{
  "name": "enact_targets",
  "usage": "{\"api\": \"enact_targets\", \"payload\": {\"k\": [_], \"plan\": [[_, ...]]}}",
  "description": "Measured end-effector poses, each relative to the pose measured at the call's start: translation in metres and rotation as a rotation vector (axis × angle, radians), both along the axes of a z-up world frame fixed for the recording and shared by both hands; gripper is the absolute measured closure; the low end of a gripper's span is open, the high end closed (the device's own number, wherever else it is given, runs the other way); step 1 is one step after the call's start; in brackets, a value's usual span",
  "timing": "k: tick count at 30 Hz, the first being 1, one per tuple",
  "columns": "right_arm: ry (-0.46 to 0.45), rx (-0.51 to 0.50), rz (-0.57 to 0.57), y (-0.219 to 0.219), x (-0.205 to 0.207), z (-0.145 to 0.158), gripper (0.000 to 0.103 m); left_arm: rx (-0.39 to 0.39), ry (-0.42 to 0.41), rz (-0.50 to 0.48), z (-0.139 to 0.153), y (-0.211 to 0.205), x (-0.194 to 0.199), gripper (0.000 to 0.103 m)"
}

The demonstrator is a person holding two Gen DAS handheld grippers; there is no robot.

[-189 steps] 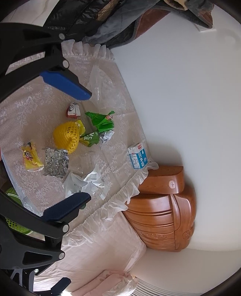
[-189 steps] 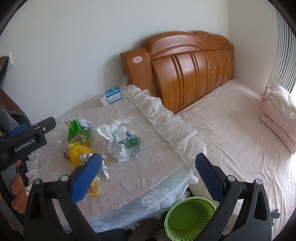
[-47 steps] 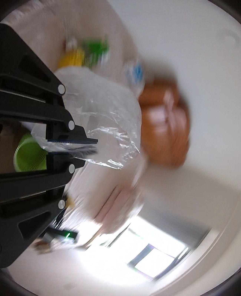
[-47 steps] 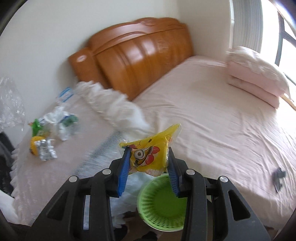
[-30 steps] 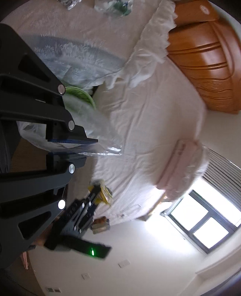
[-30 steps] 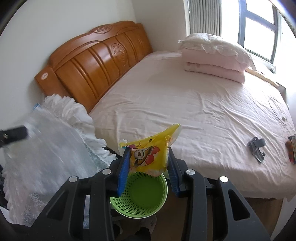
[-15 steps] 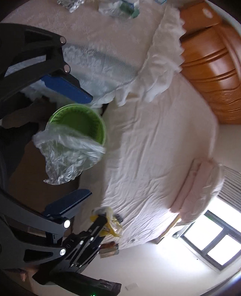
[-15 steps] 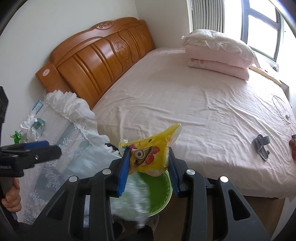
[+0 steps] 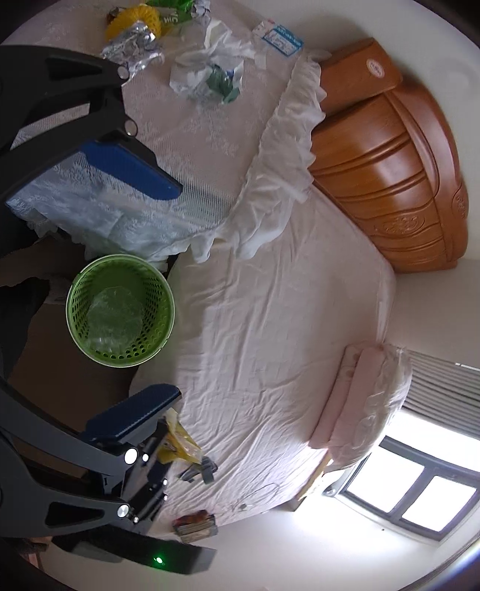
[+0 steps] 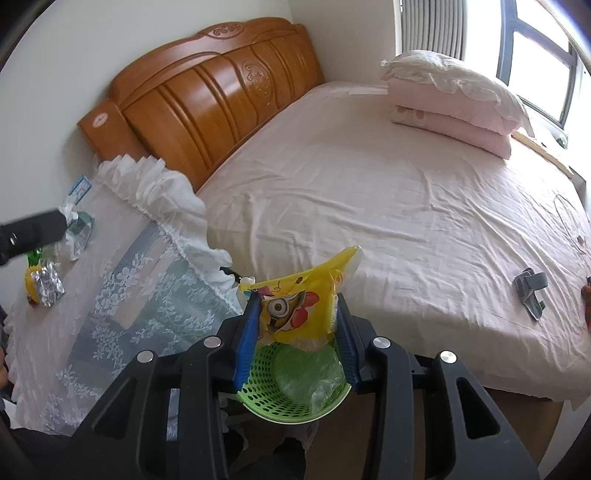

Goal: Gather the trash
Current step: 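Carry the yellow snack bag to the green wastebasket and release it, then swing both tools back toward the trash on the bed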

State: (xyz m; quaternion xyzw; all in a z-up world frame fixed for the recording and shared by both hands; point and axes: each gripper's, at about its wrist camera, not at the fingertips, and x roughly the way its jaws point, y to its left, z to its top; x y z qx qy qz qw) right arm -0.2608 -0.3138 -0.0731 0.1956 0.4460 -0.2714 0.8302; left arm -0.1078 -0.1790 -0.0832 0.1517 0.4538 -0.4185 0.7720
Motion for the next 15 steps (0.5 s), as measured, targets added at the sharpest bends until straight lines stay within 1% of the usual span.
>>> {"api": "enact_targets", "payload": {"k": [3, 4, 5, 6, 8, 9, 11, 15], "plan": [[0.014, 0.018, 0.014, 0.005, 0.006, -0.007, 0.060, -0.006, 0.006, 0.017, 0.003, 0.009, 0.006, 0.008], [0.020, 0.023, 0.017, 0.007, 0.008, -0.010, 0.056, -0.007, 0.007, 0.023, 0.004, 0.012, 0.008, 0.008], [0.031, 0.033, 0.021, 0.008, 0.010, -0.015, 0.045, -0.008, 0.011, 0.030, 0.004, 0.015, 0.011, 0.008], [0.047, 0.046, 0.024, 0.011, 0.013, -0.020, 0.040, -0.006, 0.014, 0.039, 0.003, 0.018, 0.013, 0.008], [0.086, 0.054, 0.019, 0.015, 0.016, -0.029, 0.007, -0.006, 0.020, 0.057, 0.002, 0.024, 0.017, 0.008], [0.106, 0.040, 0.011, 0.018, 0.019, -0.033, 0.004, -0.008, 0.023, 0.064, 0.001, 0.027, 0.018, 0.008], [0.132, 0.026, 0.011, 0.023, 0.023, -0.036, 0.003, -0.009, 0.029, 0.080, 0.001, 0.032, 0.023, 0.008], [0.133, 0.006, 0.015, 0.028, 0.032, -0.031, 0.003, -0.007, 0.038, 0.104, -0.001, 0.041, 0.029, 0.008]]}}
